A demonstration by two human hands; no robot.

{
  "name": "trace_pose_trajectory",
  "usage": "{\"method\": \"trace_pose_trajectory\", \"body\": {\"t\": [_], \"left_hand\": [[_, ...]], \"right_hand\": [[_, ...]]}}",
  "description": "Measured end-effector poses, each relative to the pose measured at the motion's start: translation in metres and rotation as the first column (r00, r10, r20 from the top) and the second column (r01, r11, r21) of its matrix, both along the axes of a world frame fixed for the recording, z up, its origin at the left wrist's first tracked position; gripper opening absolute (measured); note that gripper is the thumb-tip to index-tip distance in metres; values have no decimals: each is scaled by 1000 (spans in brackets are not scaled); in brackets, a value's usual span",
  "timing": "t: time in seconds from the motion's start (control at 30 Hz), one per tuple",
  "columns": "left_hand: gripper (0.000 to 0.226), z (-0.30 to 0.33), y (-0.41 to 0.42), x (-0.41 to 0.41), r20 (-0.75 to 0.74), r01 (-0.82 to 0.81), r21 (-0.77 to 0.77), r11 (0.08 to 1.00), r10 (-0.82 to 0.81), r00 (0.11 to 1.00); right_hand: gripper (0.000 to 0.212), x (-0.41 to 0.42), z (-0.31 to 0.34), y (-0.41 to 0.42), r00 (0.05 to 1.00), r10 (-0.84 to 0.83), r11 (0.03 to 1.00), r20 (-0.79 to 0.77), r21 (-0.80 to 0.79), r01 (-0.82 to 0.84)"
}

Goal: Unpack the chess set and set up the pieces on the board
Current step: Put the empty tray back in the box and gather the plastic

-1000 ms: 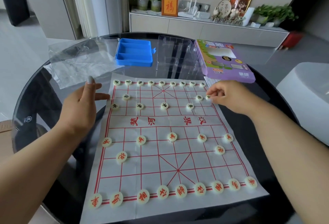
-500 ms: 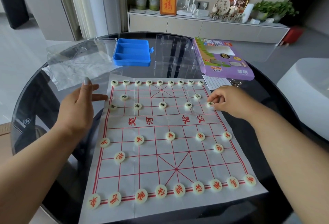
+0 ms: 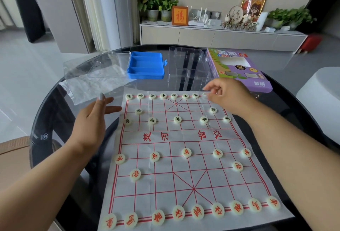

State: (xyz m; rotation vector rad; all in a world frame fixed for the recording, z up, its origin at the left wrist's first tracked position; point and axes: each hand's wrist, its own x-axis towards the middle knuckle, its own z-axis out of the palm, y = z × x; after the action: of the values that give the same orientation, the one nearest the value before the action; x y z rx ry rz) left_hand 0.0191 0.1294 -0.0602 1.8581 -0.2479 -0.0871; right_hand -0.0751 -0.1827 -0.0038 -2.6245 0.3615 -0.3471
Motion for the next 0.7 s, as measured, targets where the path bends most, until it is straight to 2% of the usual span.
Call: {"method": "trace_pose_trajectory", "body": {"t": [0.13,0.3,0.4,0.5,0.63,0.7], "left_hand": [[54,6,2,9,-43,15,-82,997,-18,999],[37,26,-1,26,-40,9,-152,988,-15,999],[30,40,-16,45,-134,-10,-233,973,-22,991],[33,47,-35,65,-268,-58,-277,959,-19,963],[36,48,-57,81,-405,-115,-340,933,-35,914],[34,48,-63,86,-462,-169,-375,912,-26,887]], "right_hand": [[18,57,1,30,996,82,995,27,-63,-80],[32,123,-6,54,992,126,947,-21,-293,-127],[40,152,-14,58,988,93,894,-119,-427,-136],[37,169,-24,64,977,43,867,-211,-478,-142],[27,177,-26,74,982,22,867,-190,-486,-113],[30,176,-24,75,987,29,873,-161,-477,-104]]}}
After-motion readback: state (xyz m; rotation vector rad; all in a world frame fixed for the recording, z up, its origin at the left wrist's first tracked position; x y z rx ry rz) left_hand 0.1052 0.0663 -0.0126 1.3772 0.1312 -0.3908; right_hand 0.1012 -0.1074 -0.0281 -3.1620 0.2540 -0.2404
